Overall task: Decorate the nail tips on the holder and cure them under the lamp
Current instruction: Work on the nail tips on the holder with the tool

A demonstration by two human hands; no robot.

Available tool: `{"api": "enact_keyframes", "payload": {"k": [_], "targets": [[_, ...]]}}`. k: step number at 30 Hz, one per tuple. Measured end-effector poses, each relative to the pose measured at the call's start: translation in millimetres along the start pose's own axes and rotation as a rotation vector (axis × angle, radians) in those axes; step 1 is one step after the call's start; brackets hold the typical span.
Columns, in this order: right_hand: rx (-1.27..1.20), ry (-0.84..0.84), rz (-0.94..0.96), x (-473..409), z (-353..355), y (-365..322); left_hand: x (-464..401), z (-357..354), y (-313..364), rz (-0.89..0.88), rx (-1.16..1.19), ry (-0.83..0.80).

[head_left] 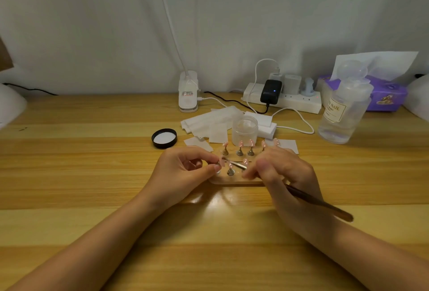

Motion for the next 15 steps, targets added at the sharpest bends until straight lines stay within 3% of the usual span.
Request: {"api": "enact_keyframes", "payload": {"k": [15], "targets": [[-0.025,-0.035,-0.034,2.6,-1.4,1.4,-2.0,-0.4,-3.1,-0.056,-0.018,-0.015]]}}
Point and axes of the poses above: each hand's wrist, its own x-axis away from the middle knuckle, its own z-axis out of the back of the hand, y = z × x, the point moved 3 cm from there along -x, towards the middle knuckle, and after that the axes turned 13 degrees about y, right-handed, at the moved point
